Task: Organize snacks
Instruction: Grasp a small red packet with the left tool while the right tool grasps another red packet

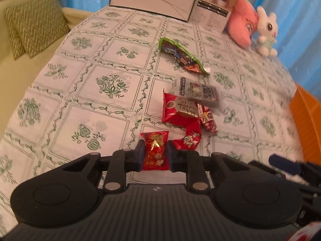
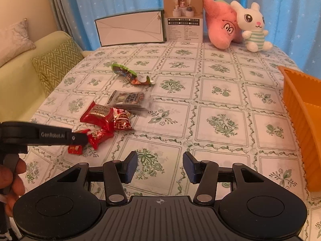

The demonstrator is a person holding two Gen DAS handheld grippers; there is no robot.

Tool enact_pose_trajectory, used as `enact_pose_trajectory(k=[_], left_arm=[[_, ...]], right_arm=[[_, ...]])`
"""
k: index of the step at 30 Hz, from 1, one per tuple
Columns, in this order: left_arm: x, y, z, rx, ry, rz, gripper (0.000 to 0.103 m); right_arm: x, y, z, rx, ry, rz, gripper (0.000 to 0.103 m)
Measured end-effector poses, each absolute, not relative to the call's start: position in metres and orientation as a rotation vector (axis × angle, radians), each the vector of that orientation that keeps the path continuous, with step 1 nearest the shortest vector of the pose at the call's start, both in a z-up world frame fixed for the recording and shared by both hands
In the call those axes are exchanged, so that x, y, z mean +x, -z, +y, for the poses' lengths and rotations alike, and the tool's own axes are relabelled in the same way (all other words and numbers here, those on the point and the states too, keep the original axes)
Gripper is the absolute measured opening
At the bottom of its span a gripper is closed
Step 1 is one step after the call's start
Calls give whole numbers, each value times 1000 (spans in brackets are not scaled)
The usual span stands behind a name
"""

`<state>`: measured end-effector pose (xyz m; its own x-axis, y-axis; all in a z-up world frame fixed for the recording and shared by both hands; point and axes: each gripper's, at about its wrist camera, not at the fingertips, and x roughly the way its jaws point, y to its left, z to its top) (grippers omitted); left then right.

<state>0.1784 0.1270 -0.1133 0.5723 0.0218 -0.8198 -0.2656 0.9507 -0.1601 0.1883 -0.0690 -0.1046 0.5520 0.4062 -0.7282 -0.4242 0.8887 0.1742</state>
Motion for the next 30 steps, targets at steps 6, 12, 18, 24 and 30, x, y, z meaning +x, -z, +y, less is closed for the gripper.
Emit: enact_pose_trajectory(k=[6, 12, 18, 24, 30], left_arm=[[178, 104, 140, -166, -109, 952, 18], [181, 88, 156, -151, -114, 924, 18], [176, 88, 168, -172, -134, 915, 18], [172, 90, 173, -198, -145, 913, 18], [171, 86, 168, -202, -130, 906, 18]], right_arm=[[192, 106, -47, 15, -547, 857, 50], [196, 111, -18, 119, -622, 888, 50], [205, 124, 3, 205, -596, 922, 50], [209, 122, 19, 194, -535, 897, 50], [198, 123, 28, -16, -531, 860, 21]])
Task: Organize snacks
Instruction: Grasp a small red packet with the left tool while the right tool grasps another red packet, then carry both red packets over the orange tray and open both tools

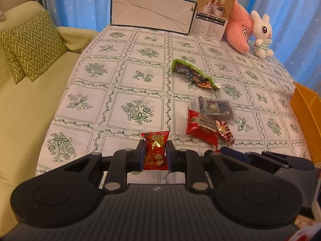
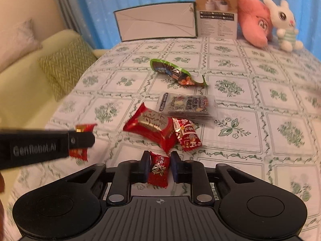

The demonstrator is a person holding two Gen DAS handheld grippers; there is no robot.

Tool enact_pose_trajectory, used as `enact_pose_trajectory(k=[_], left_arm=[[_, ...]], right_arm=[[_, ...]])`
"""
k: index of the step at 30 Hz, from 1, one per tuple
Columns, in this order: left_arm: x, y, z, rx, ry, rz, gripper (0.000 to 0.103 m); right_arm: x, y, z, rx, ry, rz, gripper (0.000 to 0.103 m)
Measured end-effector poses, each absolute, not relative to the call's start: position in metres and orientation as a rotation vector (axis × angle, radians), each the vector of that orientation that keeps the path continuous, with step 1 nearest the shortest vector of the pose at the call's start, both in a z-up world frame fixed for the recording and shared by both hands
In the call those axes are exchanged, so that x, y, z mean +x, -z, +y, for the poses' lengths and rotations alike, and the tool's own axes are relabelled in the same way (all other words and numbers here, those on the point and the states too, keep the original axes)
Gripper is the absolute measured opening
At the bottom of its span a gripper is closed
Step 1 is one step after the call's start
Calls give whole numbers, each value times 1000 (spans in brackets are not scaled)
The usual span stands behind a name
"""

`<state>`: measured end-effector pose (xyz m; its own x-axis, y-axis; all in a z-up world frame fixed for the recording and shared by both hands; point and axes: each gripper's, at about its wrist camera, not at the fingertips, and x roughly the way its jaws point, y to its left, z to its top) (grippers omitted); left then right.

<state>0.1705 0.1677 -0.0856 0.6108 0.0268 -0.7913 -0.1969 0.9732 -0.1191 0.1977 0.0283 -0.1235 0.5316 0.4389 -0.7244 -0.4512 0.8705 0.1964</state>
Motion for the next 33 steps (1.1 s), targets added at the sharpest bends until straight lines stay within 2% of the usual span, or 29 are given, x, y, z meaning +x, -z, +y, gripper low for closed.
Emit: enact_pose_trajectory(k=[11, 33], left_arm=[[152, 71, 123, -189, -72, 899, 18], [115, 22, -6, -130, 100, 858, 18]], right_arm=[[163, 105, -31, -100, -486, 778, 20], [109, 41, -175, -35, -291, 673, 20]])
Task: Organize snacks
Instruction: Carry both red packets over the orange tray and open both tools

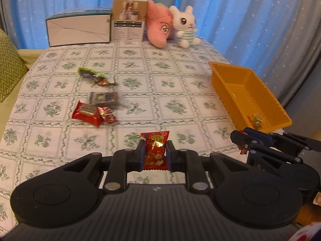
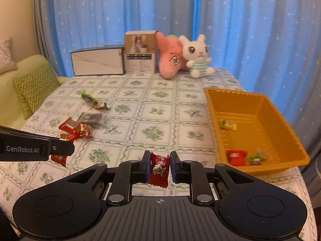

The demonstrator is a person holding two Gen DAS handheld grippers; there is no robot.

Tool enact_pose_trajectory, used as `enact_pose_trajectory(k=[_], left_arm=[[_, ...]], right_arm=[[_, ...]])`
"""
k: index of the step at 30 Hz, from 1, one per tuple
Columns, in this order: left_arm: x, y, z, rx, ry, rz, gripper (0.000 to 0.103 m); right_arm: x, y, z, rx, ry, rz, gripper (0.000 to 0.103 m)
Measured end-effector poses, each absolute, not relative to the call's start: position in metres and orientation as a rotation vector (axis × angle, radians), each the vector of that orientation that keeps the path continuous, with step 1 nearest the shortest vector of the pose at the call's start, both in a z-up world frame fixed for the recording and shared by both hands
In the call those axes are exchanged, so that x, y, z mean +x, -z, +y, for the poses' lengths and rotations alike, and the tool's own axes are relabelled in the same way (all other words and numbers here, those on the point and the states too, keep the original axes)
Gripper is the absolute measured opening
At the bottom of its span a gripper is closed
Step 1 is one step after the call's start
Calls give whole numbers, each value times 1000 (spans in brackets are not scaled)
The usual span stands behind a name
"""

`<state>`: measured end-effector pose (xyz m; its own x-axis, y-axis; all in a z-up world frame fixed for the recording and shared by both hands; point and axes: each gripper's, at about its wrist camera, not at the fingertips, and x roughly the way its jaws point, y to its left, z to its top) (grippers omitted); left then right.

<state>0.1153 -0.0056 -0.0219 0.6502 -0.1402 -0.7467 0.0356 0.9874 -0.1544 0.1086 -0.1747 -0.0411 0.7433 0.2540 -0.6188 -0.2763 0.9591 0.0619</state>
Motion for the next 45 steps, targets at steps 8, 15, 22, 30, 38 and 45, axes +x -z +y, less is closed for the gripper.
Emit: enact_pose_trajectory(k=[8, 15, 22, 30, 38, 45], left_arm=[[110, 14, -32, -118, 129, 853, 18], [110, 11, -51, -99, 153, 850, 18], [122, 7, -84, -66, 219, 844, 18], [147, 4, -136, -52, 321, 835, 18], [178, 2, -175, -36, 386, 834, 18], [203, 2, -196, -41, 416, 834, 18]], right_arm=[[96, 31, -209, -5, -244, 664, 20], [94, 25, -229, 16, -220, 660, 20], [99, 19, -260, 52, -178, 656, 20], [122, 13, -310, 68, -108, 659, 20], [149, 15, -341, 72, -96, 678, 20], [173, 20, -357, 70, -94, 687, 20]])
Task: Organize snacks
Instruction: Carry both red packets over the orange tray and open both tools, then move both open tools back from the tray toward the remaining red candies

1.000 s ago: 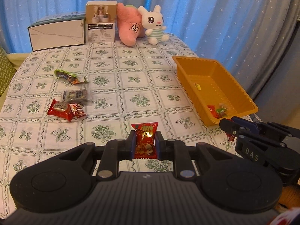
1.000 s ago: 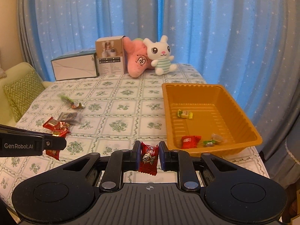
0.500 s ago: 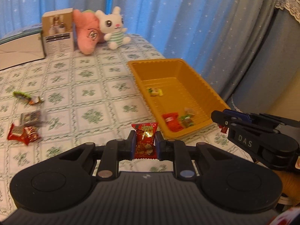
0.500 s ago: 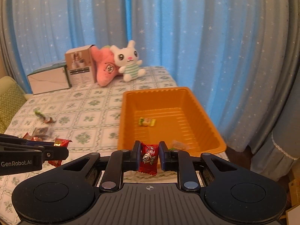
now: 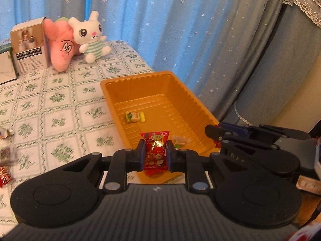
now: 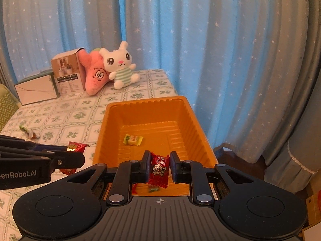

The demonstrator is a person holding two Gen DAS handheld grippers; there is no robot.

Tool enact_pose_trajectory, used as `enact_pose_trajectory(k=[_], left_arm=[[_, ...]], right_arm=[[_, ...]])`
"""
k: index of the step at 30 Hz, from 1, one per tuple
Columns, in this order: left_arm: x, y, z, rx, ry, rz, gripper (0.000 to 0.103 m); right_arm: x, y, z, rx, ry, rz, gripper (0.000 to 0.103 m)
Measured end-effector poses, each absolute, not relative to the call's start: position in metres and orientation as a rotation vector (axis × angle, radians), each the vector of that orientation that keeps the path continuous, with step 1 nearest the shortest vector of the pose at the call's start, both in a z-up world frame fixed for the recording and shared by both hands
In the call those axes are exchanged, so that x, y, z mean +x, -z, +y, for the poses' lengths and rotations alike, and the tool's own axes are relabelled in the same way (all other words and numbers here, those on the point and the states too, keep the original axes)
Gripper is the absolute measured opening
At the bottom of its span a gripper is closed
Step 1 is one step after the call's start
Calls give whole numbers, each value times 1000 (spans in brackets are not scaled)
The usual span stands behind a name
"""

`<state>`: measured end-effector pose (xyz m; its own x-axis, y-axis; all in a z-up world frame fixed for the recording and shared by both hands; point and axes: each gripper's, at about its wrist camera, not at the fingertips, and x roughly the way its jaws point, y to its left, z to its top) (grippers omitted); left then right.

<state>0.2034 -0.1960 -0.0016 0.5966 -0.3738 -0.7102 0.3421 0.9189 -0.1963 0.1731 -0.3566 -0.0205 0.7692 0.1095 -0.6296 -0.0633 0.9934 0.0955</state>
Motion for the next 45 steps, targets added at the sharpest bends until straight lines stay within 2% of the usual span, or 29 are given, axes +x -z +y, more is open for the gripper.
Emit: enact_pose_trajectory(k=[19, 21, 23, 42, 44, 45], left_arm=[[251, 17, -221, -55, 440, 860, 19], [254, 22, -222, -55, 441, 873, 21], [252, 23, -222, -45, 431, 869, 25], [205, 29, -167, -44, 305, 865, 25], [201, 29, -161, -48, 297, 864, 25], [198, 29, -158, -50, 294, 863, 25]], right_arm=[[206, 37, -388, 127, -55, 709, 20], [206, 37, -389, 131, -53, 709, 20], [206, 36, -390, 137, -52, 709, 20], [224, 32, -385, 265, -140, 716, 21], [227, 31, -385, 284, -152, 717, 25], [227, 30, -385, 295, -150, 715, 37]])
